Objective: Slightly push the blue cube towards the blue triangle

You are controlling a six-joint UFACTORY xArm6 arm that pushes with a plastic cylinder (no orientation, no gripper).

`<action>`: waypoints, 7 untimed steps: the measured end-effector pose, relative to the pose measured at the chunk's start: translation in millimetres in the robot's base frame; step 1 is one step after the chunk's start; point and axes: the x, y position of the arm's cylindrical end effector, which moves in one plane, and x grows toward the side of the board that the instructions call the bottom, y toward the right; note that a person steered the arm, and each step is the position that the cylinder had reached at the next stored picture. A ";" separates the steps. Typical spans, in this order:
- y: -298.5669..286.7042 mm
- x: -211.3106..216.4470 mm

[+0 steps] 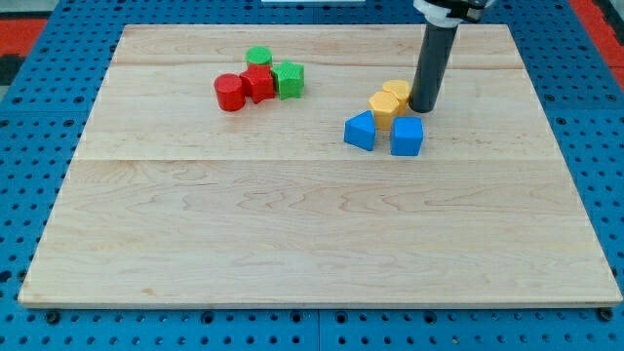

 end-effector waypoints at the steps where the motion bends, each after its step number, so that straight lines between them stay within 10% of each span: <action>1: 2.7 -12.3; 7: 23.6 81.5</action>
